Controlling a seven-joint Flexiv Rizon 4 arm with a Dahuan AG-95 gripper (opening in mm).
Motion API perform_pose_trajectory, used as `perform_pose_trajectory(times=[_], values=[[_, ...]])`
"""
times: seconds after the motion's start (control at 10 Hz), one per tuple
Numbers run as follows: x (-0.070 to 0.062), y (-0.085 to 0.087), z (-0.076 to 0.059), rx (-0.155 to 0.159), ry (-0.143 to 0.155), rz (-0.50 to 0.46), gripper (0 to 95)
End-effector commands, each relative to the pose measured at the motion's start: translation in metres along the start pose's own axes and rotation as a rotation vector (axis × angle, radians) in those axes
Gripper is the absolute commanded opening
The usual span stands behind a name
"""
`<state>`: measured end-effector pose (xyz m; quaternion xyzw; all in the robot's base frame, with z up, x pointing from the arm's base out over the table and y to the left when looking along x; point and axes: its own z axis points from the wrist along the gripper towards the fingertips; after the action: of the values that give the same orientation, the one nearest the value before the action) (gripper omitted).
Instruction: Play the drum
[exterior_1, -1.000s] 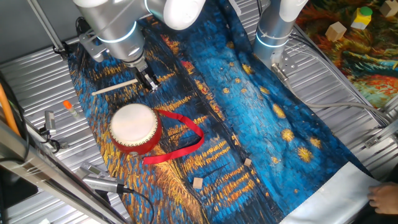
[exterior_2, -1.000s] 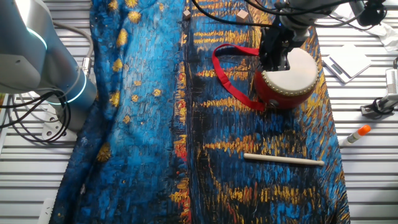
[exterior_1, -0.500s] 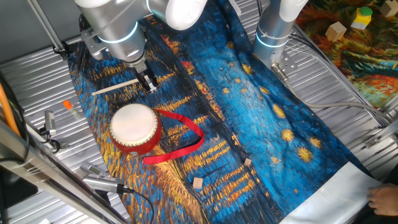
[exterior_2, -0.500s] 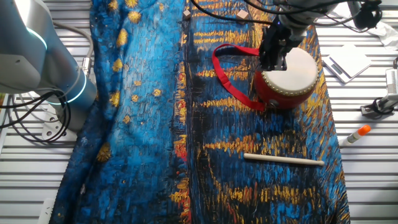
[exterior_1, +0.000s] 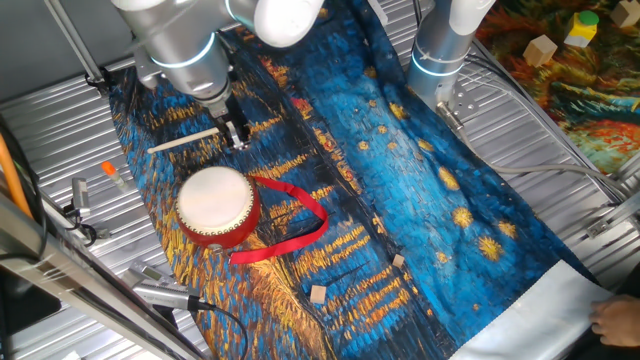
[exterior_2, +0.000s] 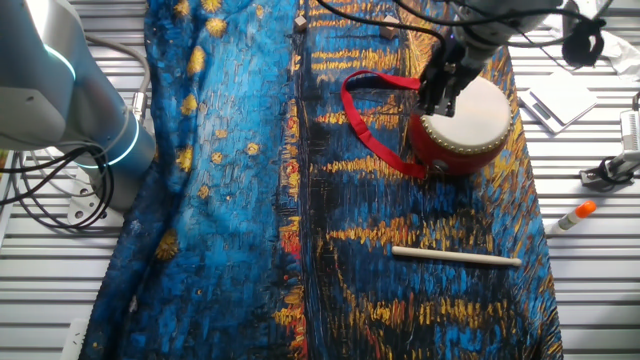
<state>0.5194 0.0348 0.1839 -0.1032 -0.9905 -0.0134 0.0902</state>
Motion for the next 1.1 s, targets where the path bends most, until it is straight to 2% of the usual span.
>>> perform_pose_trajectory(times=[0.1,0.3,0.5,0.7,0.8,0.9,1.0,1.1], values=[[0.001,-0.001,0.0,0.013,-0.013,-0.025,0.0],[0.001,-0.001,0.0,0.027,0.01,-0.024,0.0],[0.001,-0.001,0.0,0.038,0.006,-0.041,0.0],[0.001,-0.001,0.0,0.038,0.007,-0.031,0.0],[0.001,-0.008,-0.001,0.031,0.009,-0.031,0.0],[0.0,-0.021,-0.002,0.011,0.008,-0.033,0.0],[0.0,-0.057,0.0,-0.011,-0.005,-0.036,0.0],[0.004,-0.097,0.001,0.009,-0.012,-0.047,0.0]])
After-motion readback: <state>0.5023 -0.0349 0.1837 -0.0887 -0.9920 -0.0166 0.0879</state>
